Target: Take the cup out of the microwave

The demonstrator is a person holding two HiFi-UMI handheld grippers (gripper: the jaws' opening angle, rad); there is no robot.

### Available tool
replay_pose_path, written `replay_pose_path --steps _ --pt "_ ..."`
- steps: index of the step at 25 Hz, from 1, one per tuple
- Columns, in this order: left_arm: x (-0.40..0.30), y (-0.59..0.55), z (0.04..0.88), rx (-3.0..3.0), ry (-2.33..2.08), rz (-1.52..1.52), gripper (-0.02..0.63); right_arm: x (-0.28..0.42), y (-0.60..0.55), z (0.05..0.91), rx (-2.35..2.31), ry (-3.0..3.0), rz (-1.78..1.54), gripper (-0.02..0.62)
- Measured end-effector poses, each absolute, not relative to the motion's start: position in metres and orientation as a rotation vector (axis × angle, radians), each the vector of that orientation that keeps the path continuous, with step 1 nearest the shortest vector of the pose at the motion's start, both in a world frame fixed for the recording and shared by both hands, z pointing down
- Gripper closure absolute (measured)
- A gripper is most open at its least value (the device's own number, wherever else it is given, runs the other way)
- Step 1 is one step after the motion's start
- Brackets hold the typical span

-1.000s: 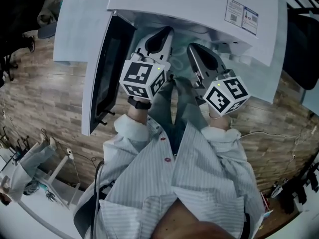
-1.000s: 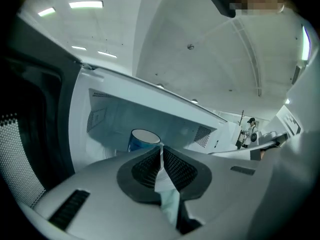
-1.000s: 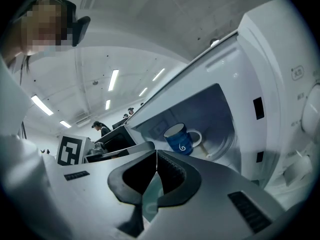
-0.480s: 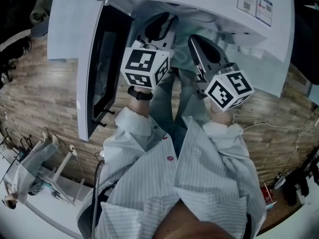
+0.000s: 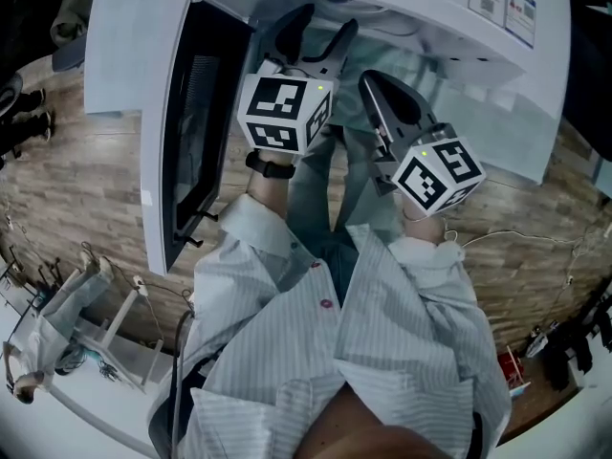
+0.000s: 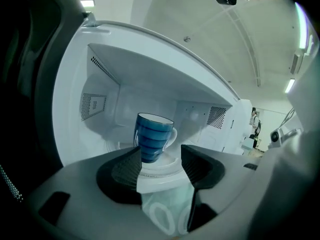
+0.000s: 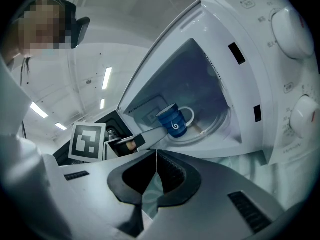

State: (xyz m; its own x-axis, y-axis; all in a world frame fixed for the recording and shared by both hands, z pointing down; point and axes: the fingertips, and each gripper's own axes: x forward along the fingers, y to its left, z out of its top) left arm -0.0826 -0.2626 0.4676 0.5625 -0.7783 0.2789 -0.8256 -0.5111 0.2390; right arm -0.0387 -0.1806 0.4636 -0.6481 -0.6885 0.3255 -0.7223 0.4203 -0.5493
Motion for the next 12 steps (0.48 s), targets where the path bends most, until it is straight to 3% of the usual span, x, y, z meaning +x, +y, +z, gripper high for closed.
replay_pose_path --steps 12 --pt "-0.078 -0.29 0.475 2.496 -1.337 0.262 0.265 -0.033 -0.174 0.473 1.314 -2.576 1.092 0.561"
